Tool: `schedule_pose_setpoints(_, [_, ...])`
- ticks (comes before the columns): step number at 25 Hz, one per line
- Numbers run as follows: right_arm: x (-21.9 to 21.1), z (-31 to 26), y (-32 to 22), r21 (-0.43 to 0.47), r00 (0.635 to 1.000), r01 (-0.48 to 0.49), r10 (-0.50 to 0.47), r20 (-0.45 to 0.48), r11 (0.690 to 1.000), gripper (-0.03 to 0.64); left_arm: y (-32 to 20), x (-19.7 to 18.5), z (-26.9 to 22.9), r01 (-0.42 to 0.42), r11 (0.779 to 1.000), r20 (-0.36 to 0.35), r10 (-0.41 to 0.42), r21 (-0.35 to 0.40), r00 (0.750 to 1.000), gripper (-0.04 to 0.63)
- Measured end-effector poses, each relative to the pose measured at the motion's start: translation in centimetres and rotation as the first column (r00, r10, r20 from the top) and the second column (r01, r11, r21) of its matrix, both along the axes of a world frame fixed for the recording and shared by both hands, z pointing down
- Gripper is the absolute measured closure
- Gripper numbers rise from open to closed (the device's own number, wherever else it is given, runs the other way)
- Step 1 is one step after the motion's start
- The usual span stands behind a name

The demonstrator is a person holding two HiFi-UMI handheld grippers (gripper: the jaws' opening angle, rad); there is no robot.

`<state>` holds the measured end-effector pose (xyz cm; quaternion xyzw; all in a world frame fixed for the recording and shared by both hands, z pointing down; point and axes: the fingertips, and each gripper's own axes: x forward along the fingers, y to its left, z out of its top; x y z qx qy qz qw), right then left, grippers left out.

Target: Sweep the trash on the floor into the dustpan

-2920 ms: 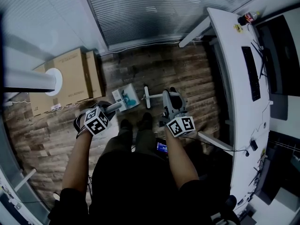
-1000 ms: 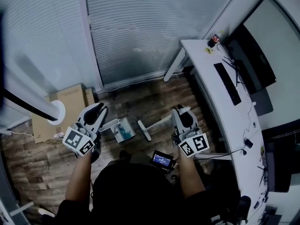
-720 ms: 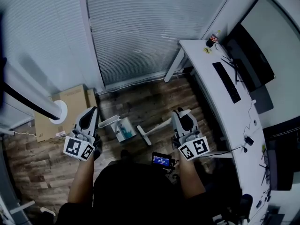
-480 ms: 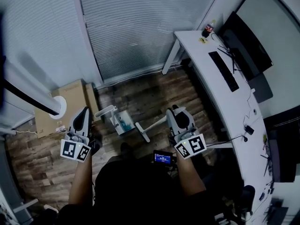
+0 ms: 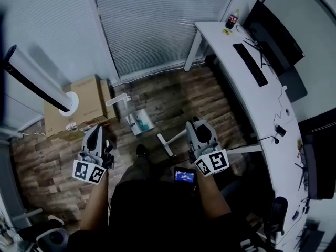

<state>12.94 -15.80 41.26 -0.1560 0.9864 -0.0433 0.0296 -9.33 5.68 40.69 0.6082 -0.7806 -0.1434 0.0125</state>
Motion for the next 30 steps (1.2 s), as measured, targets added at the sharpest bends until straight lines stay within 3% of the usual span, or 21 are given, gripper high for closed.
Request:
schedule_pose_setpoints(5, [1.5,1.0,2.2,-0.011,1.000,-0.005,0.005,-0.019,1.000,0.517,2.7,2.3,0.5,0.004,0.998,0.036,-0.001,-0.061,0.999,0.601])
schedule_pose_setpoints(11, [1.9,1.8,6.3,-0.027,0.998,-0.024,0.023,-0.056,0.999,0.517,5.7,2.4,1.4,-0.043,0.997,0.004,0.044,-0.065,0.999,0.601])
schedule_pose_setpoints(19, [3.6,2.2,10.5,-0.086,0.989,-0.144,0.140,-0.049,0.986,0.517,10.6,2.3,2.1,-0.099,0.991,0.046,0.103,-0.089,0.994,0.601])
schedule_pose_setpoints(24, [4.5,1.2,14.0,-0.054,0.980,-0.197,0.195,-0.033,0.979,0.517,13.9,2.4,3.8,-0.169,0.981,0.002,0.170,-0.099,0.985,0.601])
schedule_pose_setpoints(30, [4.3,-0.3,16.8,-0.022,0.982,-0.191,0.191,0.000,0.981,0.518,15.2,3.6,4.0,-0.216,0.970,0.027,0.221,-0.112,0.975,0.601])
